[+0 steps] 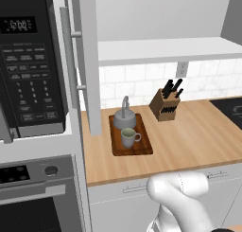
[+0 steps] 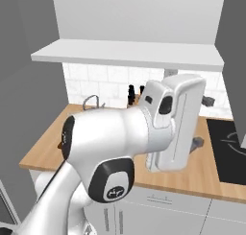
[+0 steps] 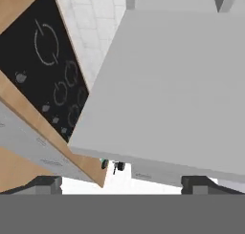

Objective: Pick the kettle from the counter and place it on the tray. Then pick the mug from the cabinet and place it on the tray. Then close the cabinet doors.

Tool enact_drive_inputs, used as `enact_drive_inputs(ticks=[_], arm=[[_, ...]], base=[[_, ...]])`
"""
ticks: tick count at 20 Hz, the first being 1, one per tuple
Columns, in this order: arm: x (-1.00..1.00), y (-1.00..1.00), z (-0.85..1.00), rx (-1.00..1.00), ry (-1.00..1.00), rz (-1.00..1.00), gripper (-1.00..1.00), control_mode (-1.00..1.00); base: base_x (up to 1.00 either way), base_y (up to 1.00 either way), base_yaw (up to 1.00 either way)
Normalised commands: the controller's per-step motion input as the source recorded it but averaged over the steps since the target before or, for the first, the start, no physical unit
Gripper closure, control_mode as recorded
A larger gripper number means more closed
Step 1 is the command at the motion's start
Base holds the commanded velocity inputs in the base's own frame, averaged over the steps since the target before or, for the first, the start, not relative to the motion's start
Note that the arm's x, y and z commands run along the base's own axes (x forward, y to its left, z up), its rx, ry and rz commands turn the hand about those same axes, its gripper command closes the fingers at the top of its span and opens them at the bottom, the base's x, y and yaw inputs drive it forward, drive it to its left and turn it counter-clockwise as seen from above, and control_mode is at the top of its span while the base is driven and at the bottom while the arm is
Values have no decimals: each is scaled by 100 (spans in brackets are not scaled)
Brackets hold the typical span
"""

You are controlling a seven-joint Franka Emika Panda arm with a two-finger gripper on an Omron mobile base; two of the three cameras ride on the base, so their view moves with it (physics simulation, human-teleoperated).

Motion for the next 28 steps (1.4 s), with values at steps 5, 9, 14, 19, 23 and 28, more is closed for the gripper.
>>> enact_drive_inputs(ticks=[5,9,14,19,23,28], arm=[[-23,-44,0,0,-14,0,-100,-100],[-36,-43,0,0,-25,0,-100,-100],[-11,-44,0,0,-4,0,-100,-100],[6,-43,0,0,0,0,-100,-100],[12,-46,-2,0,0,0,-100,-100],[30,-26,-1,0,0,1,-100,-100]], base=[[0,0,0],[0,0,0],[0,0,0],[0,0,0],[0,0,0],[0,0,0]])
